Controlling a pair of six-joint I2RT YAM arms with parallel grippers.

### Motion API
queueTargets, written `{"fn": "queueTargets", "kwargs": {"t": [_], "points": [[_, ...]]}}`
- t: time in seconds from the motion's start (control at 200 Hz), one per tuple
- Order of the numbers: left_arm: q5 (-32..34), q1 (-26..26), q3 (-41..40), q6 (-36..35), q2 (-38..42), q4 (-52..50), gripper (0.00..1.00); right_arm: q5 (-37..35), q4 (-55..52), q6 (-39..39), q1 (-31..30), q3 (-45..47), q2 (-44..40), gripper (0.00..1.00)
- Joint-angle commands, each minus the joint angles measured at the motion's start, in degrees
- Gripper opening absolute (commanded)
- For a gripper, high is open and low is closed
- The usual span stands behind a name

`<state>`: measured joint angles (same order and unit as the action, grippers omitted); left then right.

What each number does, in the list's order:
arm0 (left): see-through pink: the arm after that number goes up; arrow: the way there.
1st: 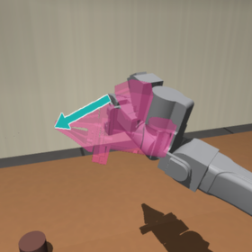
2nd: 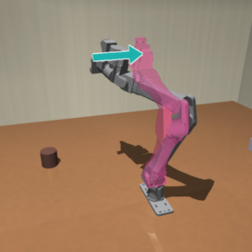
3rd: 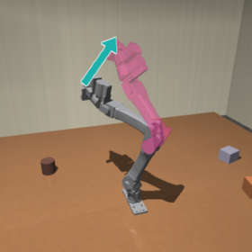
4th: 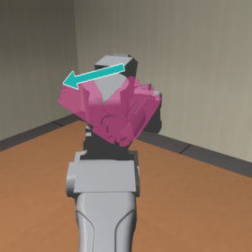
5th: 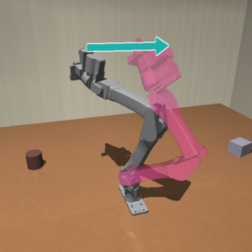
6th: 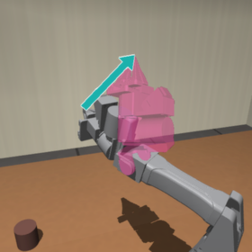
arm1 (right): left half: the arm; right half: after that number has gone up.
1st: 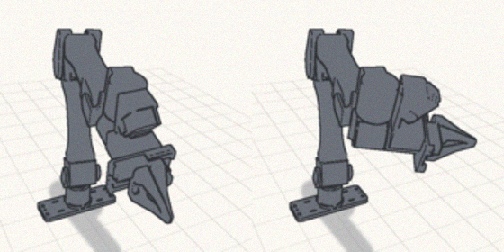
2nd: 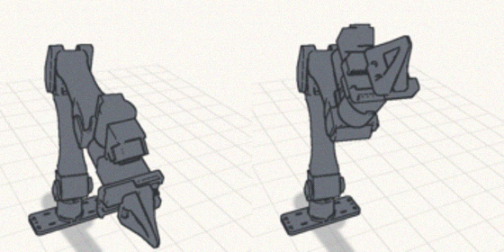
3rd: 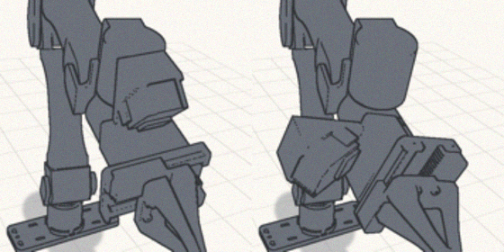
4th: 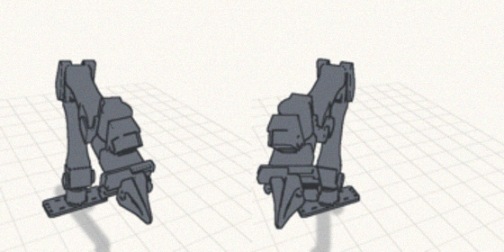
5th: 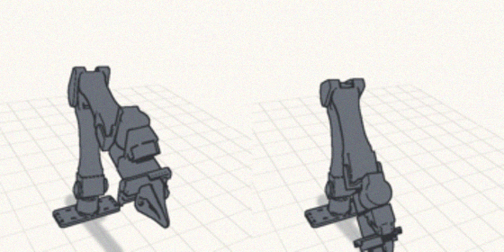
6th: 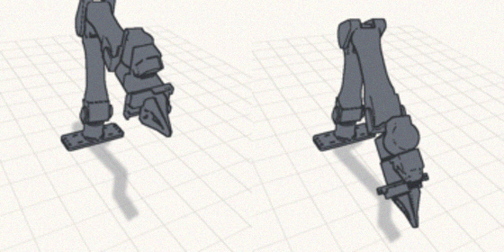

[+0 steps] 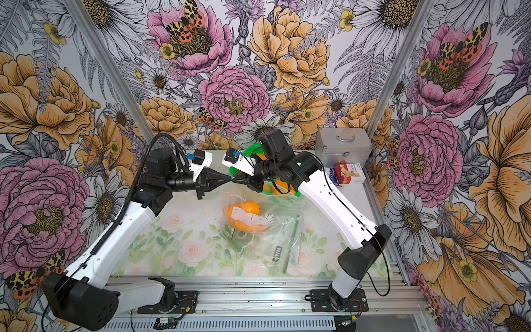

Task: Place the mango in a zip-top bag and seal the zipper
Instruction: Zip the zipper on the zipper food storage bag.

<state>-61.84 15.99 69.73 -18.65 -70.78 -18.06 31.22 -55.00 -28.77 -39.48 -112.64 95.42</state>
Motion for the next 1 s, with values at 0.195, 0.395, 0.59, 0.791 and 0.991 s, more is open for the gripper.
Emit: {"fn": "queueTargets", "kwargs": {"t": [0.195, 0.395, 0.59, 0.791, 0.991], "points": [[6.5, -0.8, -0.4, 0.3, 2.8, 0.0, 0.0, -1.7, 0.2, 0.6, -0.3, 0.1, 0.0, 0.0], [19.3, -2.6, -1.1, 5.7, 4.0, 3.0, 0.0, -4.6, 0.2, 0.4, 0.4, 3.4, -3.4, 0.0], [18.5, -9.2, -6.5, 17.4, 6.2, 16.5, 0.0, -7.1, 0.2, 0.3, 1.3, 7.0, -6.5, 0.0], [21.1, -11.6, -7.2, 18.8, 7.4, 17.5, 0.0, -9.9, 0.2, 0.3, 2.3, 9.9, -9.2, 0.0], [23.1, -13.7, -7.8, 19.7, 7.8, 17.5, 0.0, -11.5, 0.2, 0.4, 3.6, 12.6, -11.8, 0.0]]}}
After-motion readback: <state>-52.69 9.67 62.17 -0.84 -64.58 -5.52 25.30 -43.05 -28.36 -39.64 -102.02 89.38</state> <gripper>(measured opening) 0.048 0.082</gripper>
